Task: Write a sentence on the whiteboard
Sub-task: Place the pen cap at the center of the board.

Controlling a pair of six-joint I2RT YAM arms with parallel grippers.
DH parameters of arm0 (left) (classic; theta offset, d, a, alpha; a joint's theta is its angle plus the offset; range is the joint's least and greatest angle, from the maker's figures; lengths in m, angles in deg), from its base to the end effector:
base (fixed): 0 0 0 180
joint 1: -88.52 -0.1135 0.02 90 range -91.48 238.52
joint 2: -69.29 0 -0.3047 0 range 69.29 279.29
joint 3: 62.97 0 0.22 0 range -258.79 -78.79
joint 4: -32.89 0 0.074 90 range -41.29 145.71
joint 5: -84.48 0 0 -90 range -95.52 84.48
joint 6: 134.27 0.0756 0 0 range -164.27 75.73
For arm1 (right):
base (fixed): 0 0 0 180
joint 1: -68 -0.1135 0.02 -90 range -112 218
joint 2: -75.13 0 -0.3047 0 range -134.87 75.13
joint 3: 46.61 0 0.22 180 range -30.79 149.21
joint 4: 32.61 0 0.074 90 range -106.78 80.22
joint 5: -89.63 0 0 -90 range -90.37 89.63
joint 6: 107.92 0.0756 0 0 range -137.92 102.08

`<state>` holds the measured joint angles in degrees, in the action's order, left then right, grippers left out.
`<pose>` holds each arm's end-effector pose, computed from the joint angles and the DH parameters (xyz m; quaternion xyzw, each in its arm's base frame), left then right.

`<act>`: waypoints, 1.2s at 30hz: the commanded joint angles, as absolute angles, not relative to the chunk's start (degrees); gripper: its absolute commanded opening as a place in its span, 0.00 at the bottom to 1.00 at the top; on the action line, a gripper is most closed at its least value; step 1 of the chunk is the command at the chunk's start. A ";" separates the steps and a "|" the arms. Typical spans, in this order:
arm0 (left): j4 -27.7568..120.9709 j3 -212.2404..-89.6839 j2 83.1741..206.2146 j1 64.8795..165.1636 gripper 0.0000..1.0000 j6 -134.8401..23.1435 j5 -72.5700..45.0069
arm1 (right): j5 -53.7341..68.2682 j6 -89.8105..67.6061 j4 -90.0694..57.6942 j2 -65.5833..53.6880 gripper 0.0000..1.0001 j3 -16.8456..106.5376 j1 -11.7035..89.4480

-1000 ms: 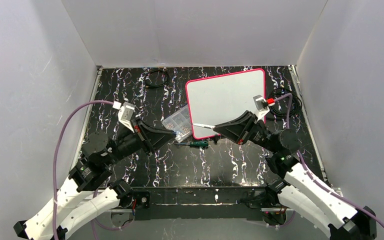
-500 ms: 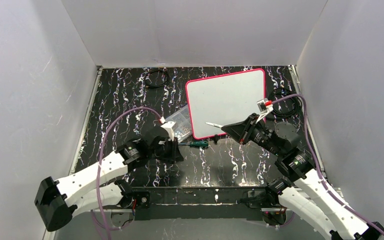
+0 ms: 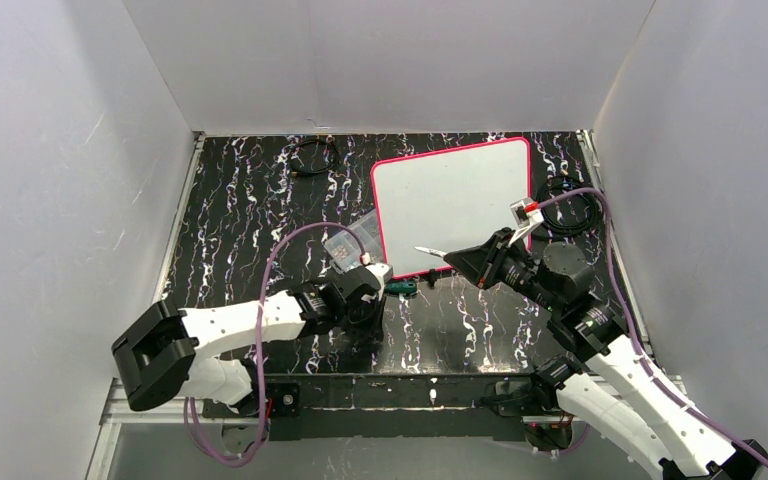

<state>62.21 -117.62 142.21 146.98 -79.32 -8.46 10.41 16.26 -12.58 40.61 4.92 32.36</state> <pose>0.1224 -0.2068 0.2254 0.1982 0.9107 -0.2798 0.2303 0.0953 0.0857 0.3427 -0.0738 0.7214 0.4480 0.5229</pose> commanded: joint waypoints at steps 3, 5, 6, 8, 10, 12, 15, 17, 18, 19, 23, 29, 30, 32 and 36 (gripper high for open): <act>57.66 -117.63 144.81 147.50 0.09 -76.97 -6.66 | 9.47 15.17 -13.68 40.26 0.01 4.67 32.58; 56.70 -117.42 146.13 147.42 0.10 -76.60 -6.34 | 9.47 15.31 -13.93 40.09 0.01 4.57 32.58; 56.03 -117.38 146.78 147.43 0.11 -76.45 -6.31 | 9.47 15.31 -14.03 40.07 0.01 4.48 32.58; 55.24 -117.44 148.00 147.49 0.12 -76.36 -4.91 | 9.52 15.39 -14.22 39.97 0.01 4.50 32.59; 54.45 -117.39 148.61 147.45 0.13 -76.03 -4.04 | 9.64 15.42 -14.23 39.74 0.01 4.70 32.58; 53.77 -116.98 148.87 147.42 0.16 -75.83 -3.29 | 9.73 15.44 -14.15 39.71 0.01 4.68 32.58; 53.54 -116.76 149.87 147.16 0.24 -75.73 -2.31 | 9.49 15.55 -14.17 39.68 0.01 4.57 32.58; 53.61 -116.76 150.85 146.68 0.29 -75.90 -2.36 | 9.46 15.65 -14.42 39.80 0.01 4.42 32.59; 53.71 -116.76 151.03 146.46 0.29 -76.10 -2.28 | 9.47 15.73 -14.43 39.81 0.01 4.40 32.62; 53.80 -116.76 151.18 146.31 0.29 -76.23 -2.31 | 9.47 15.74 -14.48 39.81 0.01 4.42 32.58; 54.19 -116.29 150.27 146.01 0.32 -76.79 -1.63 | 9.38 15.66 -13.77 40.15 0.01 4.61 32.59; 54.64 -114.77 146.81 145.83 0.43 -77.57 -0.36 | 8.92 15.39 -13.20 41.00 0.01 4.45 32.58; 55.06 -114.74 146.21 145.88 0.45 -77.61 -0.22 | 9.02 15.39 -13.14 41.08 0.01 4.44 32.59; 56.08 -114.70 144.43 145.88 0.48 -77.81 0.32 | 9.12 15.19 -12.90 41.26 0.01 4.39 32.58; 58.09 -114.35 139.44 145.62 0.56 -78.35 0.94 | 8.63 14.45 -11.70 41.57 0.01 4.54 32.58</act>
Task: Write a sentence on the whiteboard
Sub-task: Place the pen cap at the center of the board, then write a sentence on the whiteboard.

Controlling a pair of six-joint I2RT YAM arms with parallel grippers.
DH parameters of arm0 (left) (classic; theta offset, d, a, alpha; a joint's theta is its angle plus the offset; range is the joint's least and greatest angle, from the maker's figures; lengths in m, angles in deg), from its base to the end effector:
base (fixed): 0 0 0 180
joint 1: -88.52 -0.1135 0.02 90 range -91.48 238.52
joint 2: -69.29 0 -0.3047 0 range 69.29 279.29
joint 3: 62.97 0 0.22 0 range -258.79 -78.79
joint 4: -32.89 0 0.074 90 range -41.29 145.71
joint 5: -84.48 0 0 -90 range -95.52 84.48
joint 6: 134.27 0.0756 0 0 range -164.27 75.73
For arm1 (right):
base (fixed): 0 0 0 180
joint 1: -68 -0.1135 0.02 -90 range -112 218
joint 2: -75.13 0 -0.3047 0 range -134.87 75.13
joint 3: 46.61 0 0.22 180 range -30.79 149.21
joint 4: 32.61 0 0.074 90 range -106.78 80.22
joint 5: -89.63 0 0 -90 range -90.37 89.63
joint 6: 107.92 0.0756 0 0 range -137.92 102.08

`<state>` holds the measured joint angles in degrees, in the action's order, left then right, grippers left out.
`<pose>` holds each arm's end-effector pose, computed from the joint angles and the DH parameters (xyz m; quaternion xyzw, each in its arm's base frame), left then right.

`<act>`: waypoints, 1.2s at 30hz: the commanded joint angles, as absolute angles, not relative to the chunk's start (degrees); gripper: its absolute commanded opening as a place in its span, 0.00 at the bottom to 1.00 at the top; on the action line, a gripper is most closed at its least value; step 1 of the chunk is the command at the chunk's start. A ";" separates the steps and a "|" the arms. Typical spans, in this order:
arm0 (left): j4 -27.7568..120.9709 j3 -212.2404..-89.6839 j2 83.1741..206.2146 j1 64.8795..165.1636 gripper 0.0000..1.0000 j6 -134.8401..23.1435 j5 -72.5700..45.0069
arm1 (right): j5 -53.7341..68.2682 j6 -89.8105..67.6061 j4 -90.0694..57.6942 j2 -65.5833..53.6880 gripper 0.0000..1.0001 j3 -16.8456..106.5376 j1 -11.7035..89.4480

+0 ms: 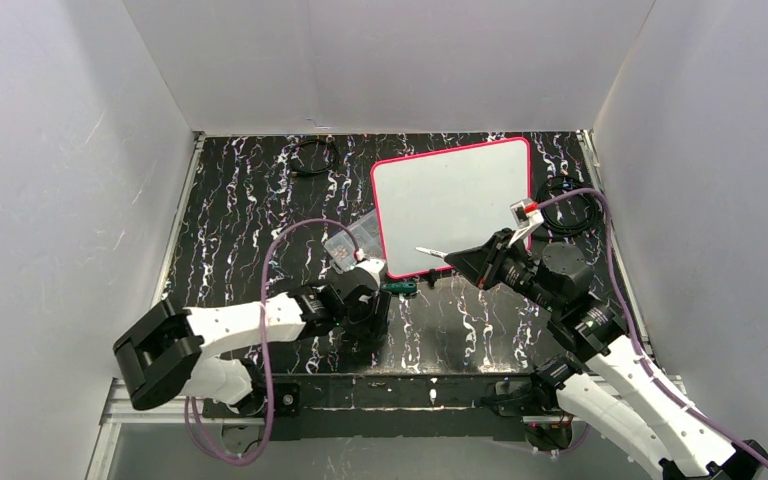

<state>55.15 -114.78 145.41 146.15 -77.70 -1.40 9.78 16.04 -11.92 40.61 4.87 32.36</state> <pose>0.1385 -0.2083 0.2102 0.1816 0.9106 -0.2405 0.2829 0.0958 0.0851 0.3407 -0.0711 0.7259 0.4417 0.5224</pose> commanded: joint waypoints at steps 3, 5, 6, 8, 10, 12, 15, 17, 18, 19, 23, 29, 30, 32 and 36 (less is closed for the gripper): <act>60.38 -115.45 135.64 145.08 0.65 -78.44 0.32 | 8.52 14.08 -11.26 41.94 0.01 4.76 32.58; 62.78 -117.22 133.64 144.56 0.71 -77.95 -0.16 | 7.82 13.90 -10.89 42.16 0.01 4.81 32.58; 64.37 -118.38 132.76 144.17 0.73 -77.67 -0.47 | 7.34 13.79 -10.60 42.29 0.01 4.94 32.58; 67.24 -120.98 130.92 142.42 0.75 -76.61 -2.13 | 6.27 13.35 -9.58 42.51 0.01 5.41 32.58; 70.35 -124.41 129.30 139.71 0.76 -75.35 -5.13 | 5.79 12.55 -8.54 42.78 0.01 5.74 32.58; 73.35 -127.68 128.21 136.37 0.77 -73.67 -9.99 | 6.26 11.48 -8.48 43.21 0.01 5.97 32.60; 78.00 -133.68 128.08 132.04 0.78 -69.36 -14.94 | 5.82 11.22 -7.76 43.55 0.01 6.45 32.60; 80.84 -138.09 129.64 129.49 0.79 -65.89 -17.58 | 6.26 11.14 -7.42 43.31 0.01 6.88 32.58; 81.78 -140.02 130.54 127.92 0.79 -64.64 -19.01 | 6.56 11.11 -7.26 43.09 0.01 6.99 32.58; 82.20 -141.60 131.43 126.13 0.79 -63.71 -20.50 | 7.06 10.82 -7.12 42.69 0.01 7.13 32.58; 79.77 -145.09 134.33 119.13 0.79 -62.46 -26.60 | 8.37 10.08 -5.91 41.09 0.01 8.17 32.58; 69.43 -146.43 138.49 110.27 0.79 -60.25 -35.96 | 8.55 9.36 -6.76 39.50 0.01 9.31 32.58; 67.85 -146.72 139.71 108.66 0.79 -59.92 -37.76 | 8.59 9.21 -7.07 39.19 0.01 9.37 32.58; 63.73 -147.33 142.23 105.40 0.78 -59.64 -42.82 | 8.67 9.07 -8.04 38.78 0.01 9.18 32.59; 58.63 -148.86 147.56 102.20 0.77 -57.41 -50.60 | 9.70 9.04 -10.87 37.84 0.01 8.36 32.61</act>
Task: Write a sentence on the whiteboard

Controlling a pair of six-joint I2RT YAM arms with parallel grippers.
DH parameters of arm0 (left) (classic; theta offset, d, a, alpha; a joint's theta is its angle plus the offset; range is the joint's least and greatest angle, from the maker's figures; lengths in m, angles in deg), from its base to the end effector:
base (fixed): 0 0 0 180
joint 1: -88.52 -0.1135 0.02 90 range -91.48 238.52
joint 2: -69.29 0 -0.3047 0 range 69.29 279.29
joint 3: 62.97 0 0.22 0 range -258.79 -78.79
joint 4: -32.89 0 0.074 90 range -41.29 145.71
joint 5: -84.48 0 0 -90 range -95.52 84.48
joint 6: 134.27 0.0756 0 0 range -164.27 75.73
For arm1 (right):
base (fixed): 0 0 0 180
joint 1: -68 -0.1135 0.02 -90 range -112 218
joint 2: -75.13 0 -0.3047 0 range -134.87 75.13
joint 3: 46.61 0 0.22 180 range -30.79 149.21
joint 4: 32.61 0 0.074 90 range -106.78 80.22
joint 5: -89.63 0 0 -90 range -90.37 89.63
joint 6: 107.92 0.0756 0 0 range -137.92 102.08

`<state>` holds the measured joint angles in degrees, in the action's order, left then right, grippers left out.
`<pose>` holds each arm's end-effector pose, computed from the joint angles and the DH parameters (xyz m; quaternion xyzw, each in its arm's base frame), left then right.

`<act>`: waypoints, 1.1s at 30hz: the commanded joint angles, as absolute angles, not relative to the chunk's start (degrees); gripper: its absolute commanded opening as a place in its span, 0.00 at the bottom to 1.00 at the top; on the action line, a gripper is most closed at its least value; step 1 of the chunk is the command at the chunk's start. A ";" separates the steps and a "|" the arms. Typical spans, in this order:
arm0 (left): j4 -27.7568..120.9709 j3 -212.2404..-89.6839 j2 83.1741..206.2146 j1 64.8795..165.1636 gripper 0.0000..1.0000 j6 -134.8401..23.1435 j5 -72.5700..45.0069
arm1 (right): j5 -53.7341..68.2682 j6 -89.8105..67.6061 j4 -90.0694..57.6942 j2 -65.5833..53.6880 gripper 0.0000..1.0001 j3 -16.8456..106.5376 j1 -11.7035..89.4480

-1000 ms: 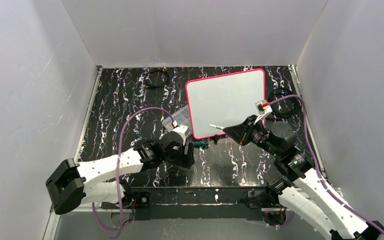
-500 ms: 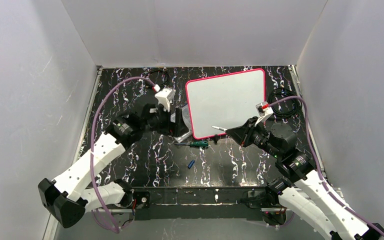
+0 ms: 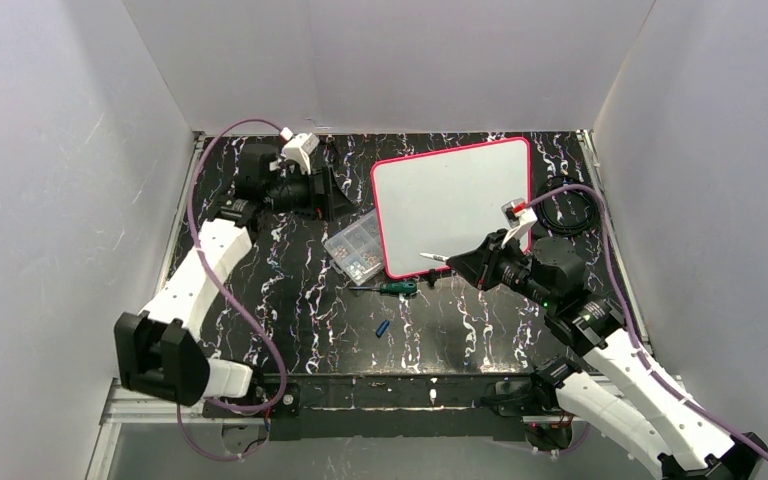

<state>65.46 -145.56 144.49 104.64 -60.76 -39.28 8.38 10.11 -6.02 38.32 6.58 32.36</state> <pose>0.2613 -0.1193 0.3782 0.1530 0.8084 -0.3793 0.4234 0.1018 0.0871 0.3317 -0.0996 0.7601 0.3870 0.5124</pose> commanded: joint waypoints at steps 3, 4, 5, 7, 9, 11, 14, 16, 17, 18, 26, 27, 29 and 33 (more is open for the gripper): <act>56.87 -150.90 152.61 101.93 0.76 -56.43 -56.45 | 11.11 9.03 -12.76 36.78 0.01 7.80 32.58; 55.82 -151.23 153.67 101.85 0.75 -56.60 -57.62 | 11.28 9.06 -13.46 36.47 0.01 7.60 32.58; 54.82 -151.44 154.66 101.87 0.75 -56.86 -58.27 | 11.43 9.03 -14.25 35.91 0.01 7.47 32.58; 53.53 -152.02 156.23 101.88 0.74 -57.08 -58.96 | 11.68 8.44 -15.04 34.95 0.01 7.64 32.59; 52.43 -152.70 157.76 101.80 0.73 -57.82 -59.76 | 11.71 7.43 -15.04 34.06 0.01 8.47 32.58; 49.47 -152.61 159.60 101.82 0.73 -59.97 -61.35 | 10.30 6.87 -15.64 33.47 0.01 8.71 32.61; 45.84 -153.05 162.35 101.85 0.71 -61.83 -63.34 | 8.03 6.55 -18.66 32.80 0.01 8.46 32.58; 45.94 -153.69 163.96 101.92 0.71 -61.81 -63.02 | 7.47 6.36 -20.54 32.12 0.01 8.70 32.58; 45.98 -153.95 164.77 101.92 0.71 -61.80 -63.05 | 7.45 6.34 -21.28 31.63 0.01 8.90 32.60; 45.91 -154.19 165.60 101.94 0.71 -61.88 -63.08 | 7.53 6.32 -21.76 31.00 0.01 9.20 32.58; 45.82 -157.20 172.05 104.76 0.66 -62.00 -64.22 | 9.21 6.25 -22.93 28.48 0.01 10.00 32.58; 45.84 -157.30 172.40 104.92 0.64 -61.93 -64.54 | 9.09 6.37 -22.79 28.57 0.01 9.95 32.58; 45.81 -156.69 172.39 104.90 0.54 -61.40 -65.26 | 8.62 6.42 -22.60 29.04 0.01 9.80 32.59; 45.55 -153.62 170.29 105.16 0.36 -59.35 -65.51 | 7.02 6.49 -23.12 29.95 0.01 9.29 32.58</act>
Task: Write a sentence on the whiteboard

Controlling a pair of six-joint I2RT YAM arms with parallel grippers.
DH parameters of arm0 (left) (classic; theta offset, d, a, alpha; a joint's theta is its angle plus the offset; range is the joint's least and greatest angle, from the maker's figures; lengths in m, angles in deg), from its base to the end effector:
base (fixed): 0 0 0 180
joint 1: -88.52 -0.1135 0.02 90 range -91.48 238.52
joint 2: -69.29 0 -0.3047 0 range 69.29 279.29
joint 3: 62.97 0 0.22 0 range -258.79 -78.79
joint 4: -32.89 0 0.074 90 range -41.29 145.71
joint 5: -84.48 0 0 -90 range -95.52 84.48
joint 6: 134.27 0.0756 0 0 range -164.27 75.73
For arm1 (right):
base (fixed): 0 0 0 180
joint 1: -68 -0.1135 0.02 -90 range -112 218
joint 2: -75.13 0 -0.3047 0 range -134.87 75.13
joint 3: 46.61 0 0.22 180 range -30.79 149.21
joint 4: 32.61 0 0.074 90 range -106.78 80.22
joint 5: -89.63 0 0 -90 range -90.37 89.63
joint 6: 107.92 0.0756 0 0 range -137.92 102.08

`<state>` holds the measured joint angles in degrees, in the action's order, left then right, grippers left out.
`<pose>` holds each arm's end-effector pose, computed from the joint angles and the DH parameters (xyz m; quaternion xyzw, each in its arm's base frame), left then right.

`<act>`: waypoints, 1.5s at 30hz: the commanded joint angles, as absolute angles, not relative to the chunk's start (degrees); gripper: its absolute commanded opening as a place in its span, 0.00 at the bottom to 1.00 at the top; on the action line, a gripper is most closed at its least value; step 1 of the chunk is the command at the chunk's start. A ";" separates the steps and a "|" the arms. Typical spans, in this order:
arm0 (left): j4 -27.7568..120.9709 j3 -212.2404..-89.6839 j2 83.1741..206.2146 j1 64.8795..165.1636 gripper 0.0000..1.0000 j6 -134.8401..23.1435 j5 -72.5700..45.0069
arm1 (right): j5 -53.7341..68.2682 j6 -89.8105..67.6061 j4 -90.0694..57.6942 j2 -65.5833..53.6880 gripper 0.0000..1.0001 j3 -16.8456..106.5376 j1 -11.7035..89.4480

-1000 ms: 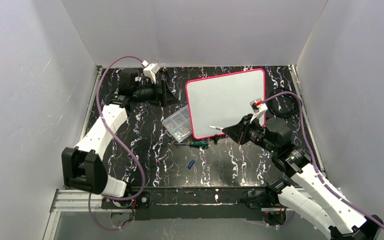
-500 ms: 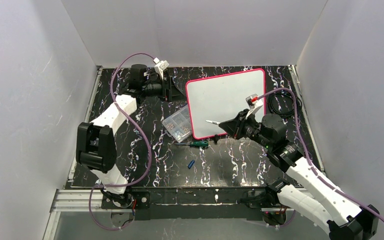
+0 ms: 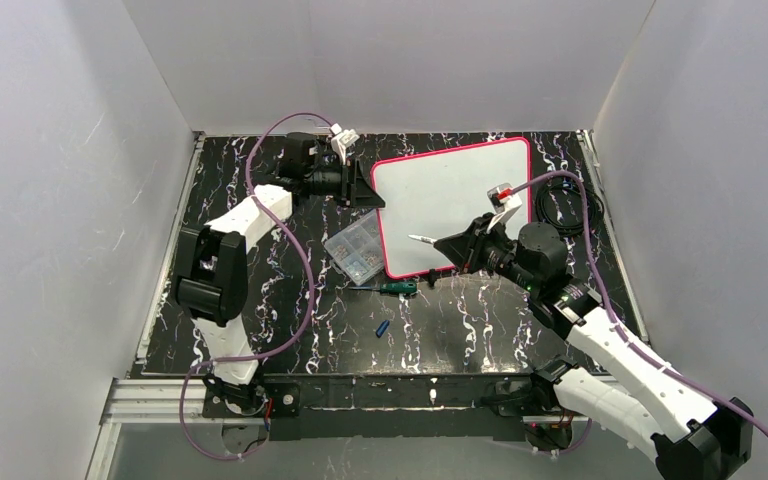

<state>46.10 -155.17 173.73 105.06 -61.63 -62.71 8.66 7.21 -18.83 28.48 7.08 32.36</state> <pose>0.3795 -0.1790 0.3125 0.2503 0.7442 -0.5238 0.3305 0.1368 0.1127 0.3446 -0.1203 0.7372 0.3857 0.5415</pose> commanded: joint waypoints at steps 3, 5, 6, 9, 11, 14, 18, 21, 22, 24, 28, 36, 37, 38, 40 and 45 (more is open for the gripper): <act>45.55 -152.68 169.36 105.71 0.27 -58.30 -65.39 | 5.87 5.57 -24.12 29.21 0.01 9.56 32.59; 45.88 -152.63 169.15 105.90 0.20 -57.55 -65.58 | 4.73 4.67 -25.33 28.57 0.01 10.02 32.59; 46.12 -152.41 169.02 105.88 0.16 -56.95 -65.49 | 4.22 4.29 -26.06 28.18 0.01 10.26 32.58; 46.25 -150.87 167.90 105.96 0.06 -54.82 -65.35 | 2.80 3.27 -28.42 26.60 0.01 11.14 32.58; 46.25 -150.03 166.80 106.08 0.00 -53.30 -64.67 | 2.53 2.89 -29.97 25.04 0.01 11.87 32.54; 47.25 -149.62 166.13 106.25 0.00 -51.28 -64.12 | 2.63 2.56 -32.23 22.36 0.01 13.31 32.22; 48.42 -149.02 164.69 106.95 0.00 -48.62 -62.43 | 0.42 1.07 -34.12 19.00 0.01 15.18 30.59; 50.38 -149.01 163.77 107.49 0.00 -47.35 -61.24 | -0.82 0.22 -35.20 16.07 0.01 16.65 29.29; 50.67 -149.02 163.52 107.57 0.00 -47.13 -61.06 | -2.07 0.12 -35.62 15.39 0.01 16.93 28.91; 51.38 -149.02 163.18 107.69 0.00 -46.42 -60.62 | -3.33 -0.37 -36.28 14.29 0.01 17.38 28.34; 52.42 -149.12 162.80 108.27 0.00 -45.42 -59.83 | -3.84 -1.06 -37.37 12.31 0.01 18.30 27.39; 53.50 -149.41 162.68 108.57 0.00 -44.63 -59.40 | -5.72 -2.29 -38.88 10.34 0.01 19.14 26.52; 53.47 -149.41 162.63 108.61 0.00 -44.55 -59.40 | -5.68 -2.42 -39.03 9.81 0.01 19.40 26.45; 53.54 -149.45 162.56 108.67 0.00 -44.54 -59.40 | -5.65 -2.57 -39.16 9.42 0.01 19.58 26.35; 53.63 -149.46 162.46 108.78 0.00 -44.53 -59.40 | -5.56 -2.93 -39.41 8.72 0.01 19.98 26.19; 53.88 -149.47 162.30 108.89 0.00 -44.53 -59.31 | -5.44 -3.40 -39.96 7.11 0.01 20.99 25.99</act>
